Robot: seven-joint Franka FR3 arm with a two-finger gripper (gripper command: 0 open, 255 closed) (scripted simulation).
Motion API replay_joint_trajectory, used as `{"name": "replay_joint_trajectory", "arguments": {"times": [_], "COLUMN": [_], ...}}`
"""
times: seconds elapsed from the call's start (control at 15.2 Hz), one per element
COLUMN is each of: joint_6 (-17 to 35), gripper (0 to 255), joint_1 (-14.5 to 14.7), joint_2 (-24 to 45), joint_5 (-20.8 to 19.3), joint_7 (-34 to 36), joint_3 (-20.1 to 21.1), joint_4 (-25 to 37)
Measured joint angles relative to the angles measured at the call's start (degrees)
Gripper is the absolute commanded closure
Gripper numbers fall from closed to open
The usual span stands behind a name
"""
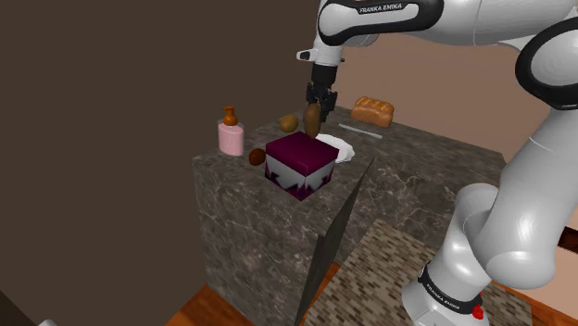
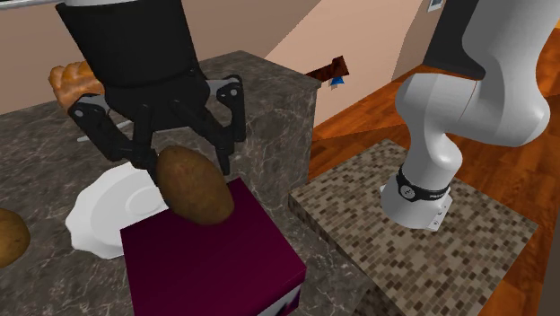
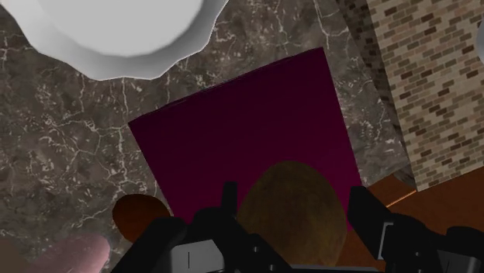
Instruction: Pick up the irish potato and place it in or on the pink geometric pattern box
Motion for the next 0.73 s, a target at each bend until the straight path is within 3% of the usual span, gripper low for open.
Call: {"name": "replay_joint_trajectory", "arguments": {"times": [0.73], "joint_6": [7.34], "gripper": [255], "joint_1": [0.03], "joint_2": [1.79], "joint_5": [0.94], "joint_7": [-0.35], "joint_3": [-0.05], "joint_4": [-5.65]}}
